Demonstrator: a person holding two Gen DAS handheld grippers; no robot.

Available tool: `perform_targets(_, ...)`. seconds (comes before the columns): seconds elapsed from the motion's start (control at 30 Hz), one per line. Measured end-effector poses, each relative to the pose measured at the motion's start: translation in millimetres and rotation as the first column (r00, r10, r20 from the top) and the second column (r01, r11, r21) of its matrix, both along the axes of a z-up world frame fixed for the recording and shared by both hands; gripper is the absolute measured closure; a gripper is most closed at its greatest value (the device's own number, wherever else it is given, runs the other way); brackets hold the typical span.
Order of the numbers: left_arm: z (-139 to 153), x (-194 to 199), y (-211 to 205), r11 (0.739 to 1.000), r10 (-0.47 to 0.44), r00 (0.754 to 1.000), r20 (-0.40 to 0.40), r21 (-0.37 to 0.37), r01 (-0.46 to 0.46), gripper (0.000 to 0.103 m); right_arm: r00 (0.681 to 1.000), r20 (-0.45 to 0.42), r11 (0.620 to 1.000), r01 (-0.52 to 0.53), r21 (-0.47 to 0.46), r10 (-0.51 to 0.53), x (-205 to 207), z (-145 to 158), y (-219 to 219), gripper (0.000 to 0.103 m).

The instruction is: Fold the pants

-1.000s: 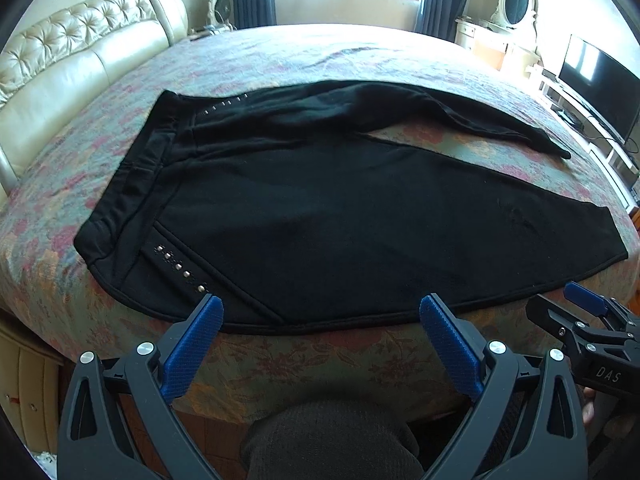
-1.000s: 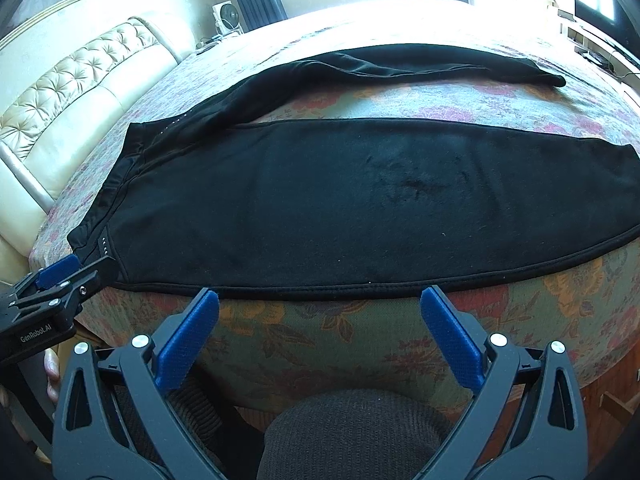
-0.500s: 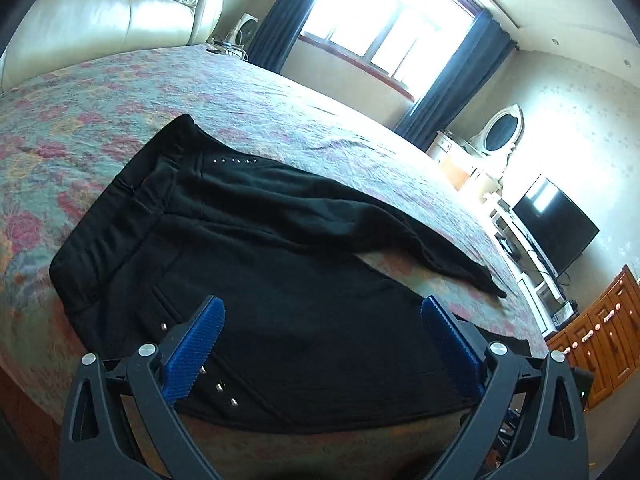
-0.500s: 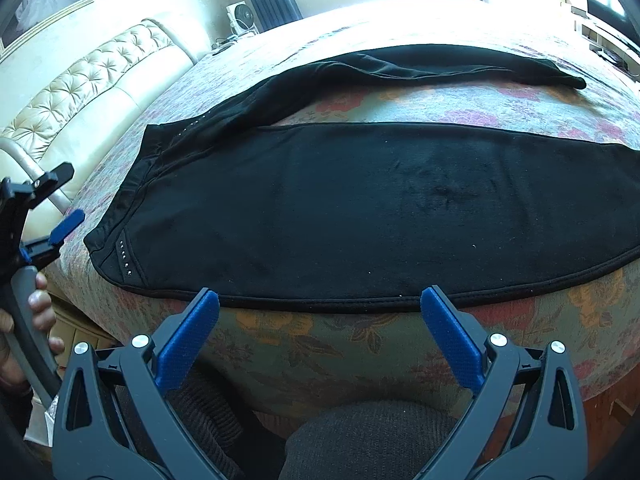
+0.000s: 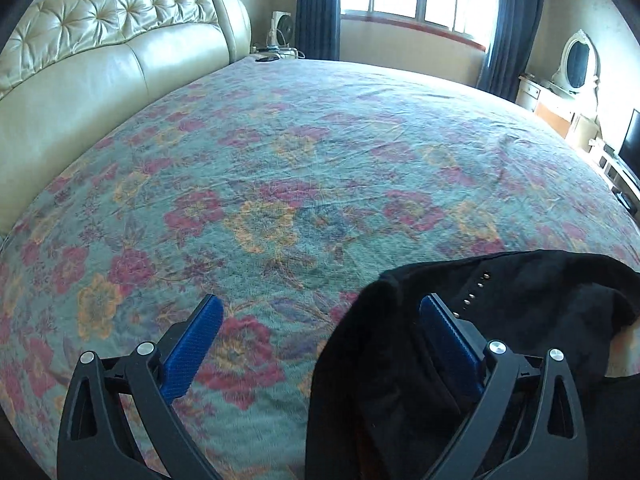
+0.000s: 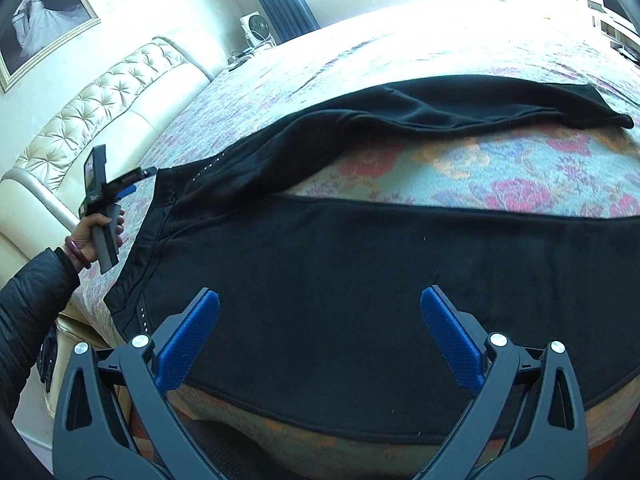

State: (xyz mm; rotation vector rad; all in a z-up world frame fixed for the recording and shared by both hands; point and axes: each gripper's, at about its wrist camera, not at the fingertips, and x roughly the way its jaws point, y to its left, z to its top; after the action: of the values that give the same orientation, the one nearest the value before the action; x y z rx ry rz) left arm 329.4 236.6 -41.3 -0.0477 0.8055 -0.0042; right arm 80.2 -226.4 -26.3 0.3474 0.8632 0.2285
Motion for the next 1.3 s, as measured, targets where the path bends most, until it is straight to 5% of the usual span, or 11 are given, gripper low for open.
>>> perform_targets(0.13,-19.4,23.4,-4.1,0.990,-0.135,0.989,-0.053,-0.047,0.133,0.005,1.000,-0.006,1.000,0.012,-0.003,-0.012,25.7,0.3,-11.0,0.002)
perform_targets(0.23,-23.8,24.2,-17.3,0.977,-0.205,0.977,-0.051,0.049,0.208,0.005,1.000,-0.006,1.000,0.021,-0.014,-0.021,43.2,-0.9,-20.9,0.002)
perform_targets(0.4,-37.0,32.6,-25.4,0.958,-0.155,0.982,-0.106,0.228,0.176,0.005,1.000,0.005,1.000,0.001,-0.031,-0.001,82.8,2.5,-31.8,0.002)
perform_targets(0.63,-48.8,35.3,-38.8,0.920,-0.269,0.956,-0.119,0.262,0.291,0.005,0.970,0.084,0.956,-0.207,-0.208,0.229,202.4,45.4,-43.7,0.002)
perform_targets(0.77,-51.8,46.8,-27.0,0.944,-0.273,0.950,-0.151,0.150,0.295,0.005,0.935,-0.113,0.844,-0.353,-0.403,0.337,294.9,19.2,-48.1,0.002)
perform_targets(0.83,-54.7,50.7,-20.3,0.952,-0.278,0.947,-0.159,0.090,0.294,0.005,0.912,-0.222,0.826,-0.408,-0.389,0.345,327.5,-2.4,-51.8,0.002)
perform_targets(1.1,-58.1,60.7,-14.3,0.958,-0.287,0.942,-0.174,-0.026,0.287,0.005,0.818,-0.372,0.735,-0.565,-0.374,0.440,366.5,-48.7,-32.2,0.003)
perform_targets(1.17,-57.7,62.3,-19.2,0.953,-0.300,0.938,-0.172,-0.021,0.301,0.013,0.817,-0.371,0.758,-0.561,-0.332,0.442,371.0,-48.5,-35.5,0.020)
perform_targets(1.2,-56.6,63.9,-19.0,0.947,-0.321,0.932,-0.166,-0.063,0.315,0.035,0.814,-0.362,0.764,-0.565,-0.312,0.455,369.6,-44.6,-37.4,0.045)
perform_targets(1.23,-55.1,66.5,-18.0,0.950,-0.311,0.936,-0.165,-0.094,0.299,0.046,0.809,-0.355,0.772,-0.570,-0.279,0.469,367.8,-40.9,-39.7,0.072)
perform_targets(1.3,-53.8,69.1,-18.4,0.937,-0.333,0.928,-0.167,-0.165,0.307,0.070,0.804,-0.349,0.774,-0.577,-0.259,0.482,361.7,-36.2,-38.6,0.084)
